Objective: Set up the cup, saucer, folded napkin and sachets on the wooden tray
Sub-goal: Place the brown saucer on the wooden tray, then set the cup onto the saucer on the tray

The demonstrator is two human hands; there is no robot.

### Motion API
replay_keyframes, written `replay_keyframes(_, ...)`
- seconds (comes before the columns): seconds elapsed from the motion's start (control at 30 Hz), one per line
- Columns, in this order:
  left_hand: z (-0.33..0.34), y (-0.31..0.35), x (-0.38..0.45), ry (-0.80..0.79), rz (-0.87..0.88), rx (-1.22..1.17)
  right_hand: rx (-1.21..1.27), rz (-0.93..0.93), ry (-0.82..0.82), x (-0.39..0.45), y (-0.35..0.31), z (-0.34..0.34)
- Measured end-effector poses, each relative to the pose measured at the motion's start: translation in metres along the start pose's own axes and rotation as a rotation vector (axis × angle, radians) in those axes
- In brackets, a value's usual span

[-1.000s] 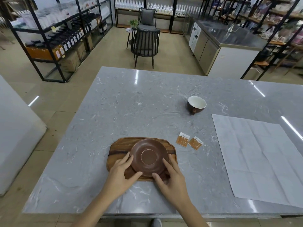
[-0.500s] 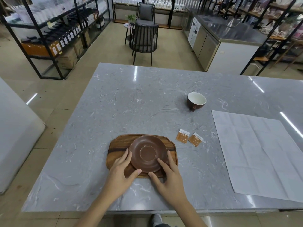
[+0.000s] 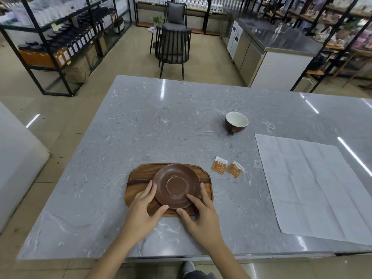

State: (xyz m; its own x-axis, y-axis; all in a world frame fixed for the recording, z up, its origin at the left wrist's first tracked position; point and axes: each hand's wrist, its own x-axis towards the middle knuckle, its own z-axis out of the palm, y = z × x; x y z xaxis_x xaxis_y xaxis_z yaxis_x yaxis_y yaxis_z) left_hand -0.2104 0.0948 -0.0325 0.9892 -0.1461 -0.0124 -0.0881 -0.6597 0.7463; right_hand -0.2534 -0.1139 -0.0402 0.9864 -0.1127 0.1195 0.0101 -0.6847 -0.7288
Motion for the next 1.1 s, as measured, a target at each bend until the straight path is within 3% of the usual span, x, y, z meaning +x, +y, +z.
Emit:
replay_keyframes(0.5, -0.003, 0.007, -0.002, -0.005, -0.037, -0.053, 0.063, 0.023, -0.041, 0.004, 0.001, -0.003)
replay_keyframes(0.63, -0.017, 0.024, 0.013, 0.104, 0.024, -0.051, 0.152, 0.052, -0.118, 0.012, 0.002, -0.017)
replay_keyframes(0.8, -0.031, 0.058, 0.068, 0.064, 0.132, 0.031, 0.244, 0.032, 0.010, 0.043, 0.002, -0.060)
replay_keyframes(1.1, -0.004, 0.135, 0.173, -0.105, 0.266, 0.012, 0.402, 0.286, 0.149, 0.124, 0.038, -0.127)
